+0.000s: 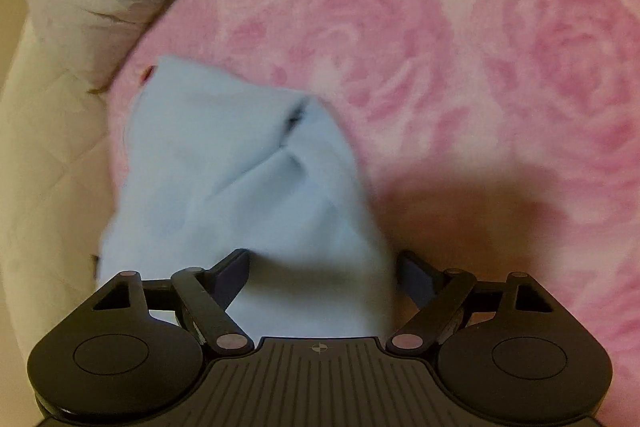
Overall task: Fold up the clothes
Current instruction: 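Grasp the sweatshirt hem with the left gripper while the right gripper grasps another edge, then lift the sweatshirt with both grippers and shake it out, then lay it flat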
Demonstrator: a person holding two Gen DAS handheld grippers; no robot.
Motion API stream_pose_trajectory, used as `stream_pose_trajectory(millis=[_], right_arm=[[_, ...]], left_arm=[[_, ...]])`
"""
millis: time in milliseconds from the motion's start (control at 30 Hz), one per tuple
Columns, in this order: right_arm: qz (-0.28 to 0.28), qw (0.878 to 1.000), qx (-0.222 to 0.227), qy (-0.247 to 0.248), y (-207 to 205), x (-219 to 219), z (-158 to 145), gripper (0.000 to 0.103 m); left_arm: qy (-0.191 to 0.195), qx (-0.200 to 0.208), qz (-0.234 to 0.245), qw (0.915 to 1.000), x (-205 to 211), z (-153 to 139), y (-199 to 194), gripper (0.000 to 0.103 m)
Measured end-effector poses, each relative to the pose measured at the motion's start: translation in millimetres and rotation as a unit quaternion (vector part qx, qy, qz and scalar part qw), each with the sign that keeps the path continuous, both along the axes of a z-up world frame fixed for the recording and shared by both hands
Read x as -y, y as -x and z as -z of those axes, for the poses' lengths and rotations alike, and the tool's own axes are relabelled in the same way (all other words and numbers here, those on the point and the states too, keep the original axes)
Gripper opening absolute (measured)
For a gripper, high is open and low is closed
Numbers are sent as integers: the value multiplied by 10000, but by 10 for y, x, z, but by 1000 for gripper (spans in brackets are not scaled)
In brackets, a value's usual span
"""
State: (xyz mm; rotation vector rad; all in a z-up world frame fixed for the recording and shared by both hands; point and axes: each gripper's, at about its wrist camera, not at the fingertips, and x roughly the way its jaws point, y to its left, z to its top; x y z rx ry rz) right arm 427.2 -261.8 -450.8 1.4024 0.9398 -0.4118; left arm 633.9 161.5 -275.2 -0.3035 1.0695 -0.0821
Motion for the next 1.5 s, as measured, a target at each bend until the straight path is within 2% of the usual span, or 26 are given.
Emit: stream_pose_trajectory(millis=[67, 133, 200, 267, 300, 333, 433, 533, 633, 700, 867, 967, 1067, 1233, 1300, 1400, 1500], right_arm=[[26, 9999, 74, -98, -9, 10, 35, 60], [-9, 9996, 195, -185, -4, 47, 46, 44], [-49, 9991, 343, -226, 24, 72, 13, 16], [-80, 9986, 470, -227, 54, 93, -33, 10], [-87, 9983, 528, -220, 76, 110, -73, 9], [-84, 9979, 607, -203, 98, 129, -119, 9], [24, 9951, 980, -147, 219, 205, -363, 7], [152, 9898, 1410, -121, 393, 310, -689, 7], [195, 9828, 1833, -68, 549, 416, -1050, 6], [255, 9766, 2134, -35, 645, 482, -1280, 6], [483, 9564, 2878, 83, 973, 675, -1891, 6], [487, 9415, 3329, 172, 1319, 845, -2259, 6], [763, 9280, 3630, 359, 1798, 1108, -2620, 6], [1311, 9040, 3943, 1005, 2777, 1757, -3305, 6], [1480, 8927, 4038, 1345, 3215, 2019, -3611, 6], [1583, 8813, 4030, 1892, 3834, 2386, -4027, 6], [1721, 8696, 4014, 2303, 4500, 2723, -4340, 6]], left_arm=[[-11, -82, -237, 9997, -39, 101, -140, 60], [6, -250, -473, 9986, -87, 230, -279, 60], [78, -497, -666, 9965, -141, 373, -397, 55], [305, -732, -748, 9940, -163, 476, -463, 30], [466, -765, -733, 9933, -162, 484, -457, 10], [555, -715, -723, 9933, -151, 456, -421, 6], [249, -215, -420, 9986, -60, 160, -231, 2], [30, 272, -65, 9996, 55, -226, 53, 2], [-83, 771, 378, 9963, 168, -687, 378, 2], [-223, 1205, 712, 9899, 275, -1036, 608, 2], [-125, 2260, 1266, 9658, 517, -1949, 1201, 2], [73, 2863, 1606, 9445, 725, -2469, 1567, 2], [315, 3280, 1955, 9237, 1017, -2892, 1930, 2], [797, 3583, 2662, 8913, 1727, -3393, 2601, 2], [887, 3740, 2920, 8758, 2054, -3558, 2916, 2], [1141, 3812, 3229, 8587, 2535, -3727, 3360, 2], [1404, 3974, 3533, 8352, 2999, -3865, 3850, 2]])
